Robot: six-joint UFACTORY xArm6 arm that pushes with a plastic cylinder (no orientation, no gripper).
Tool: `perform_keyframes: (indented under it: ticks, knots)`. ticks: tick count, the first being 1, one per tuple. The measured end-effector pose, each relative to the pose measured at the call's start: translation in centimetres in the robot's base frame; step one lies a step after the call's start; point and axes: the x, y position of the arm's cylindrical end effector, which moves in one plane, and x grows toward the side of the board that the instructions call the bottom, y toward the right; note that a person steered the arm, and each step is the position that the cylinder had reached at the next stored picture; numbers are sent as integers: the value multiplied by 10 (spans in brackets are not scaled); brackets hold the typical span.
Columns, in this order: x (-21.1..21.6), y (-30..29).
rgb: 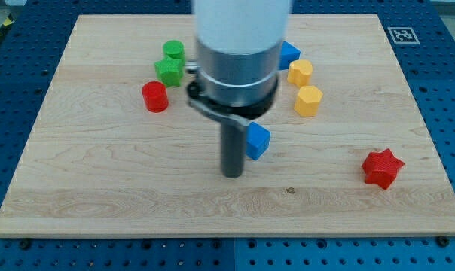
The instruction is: Slide the blue cube closer to the yellow hexagon
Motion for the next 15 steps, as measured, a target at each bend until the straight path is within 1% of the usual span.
perform_keyframes:
  ticks: [1,2,3,4,6,7,8,9,10,11,15]
  knots:
    - [0,-31]
    - [0,-32]
    - [-11,-23]
    - [-31,-1]
    - [-35,69]
    - [-38,91]
    - [-39,84]
    - [-40,47]
    - [-62,44]
    - [-78,48]
    - [-78,100]
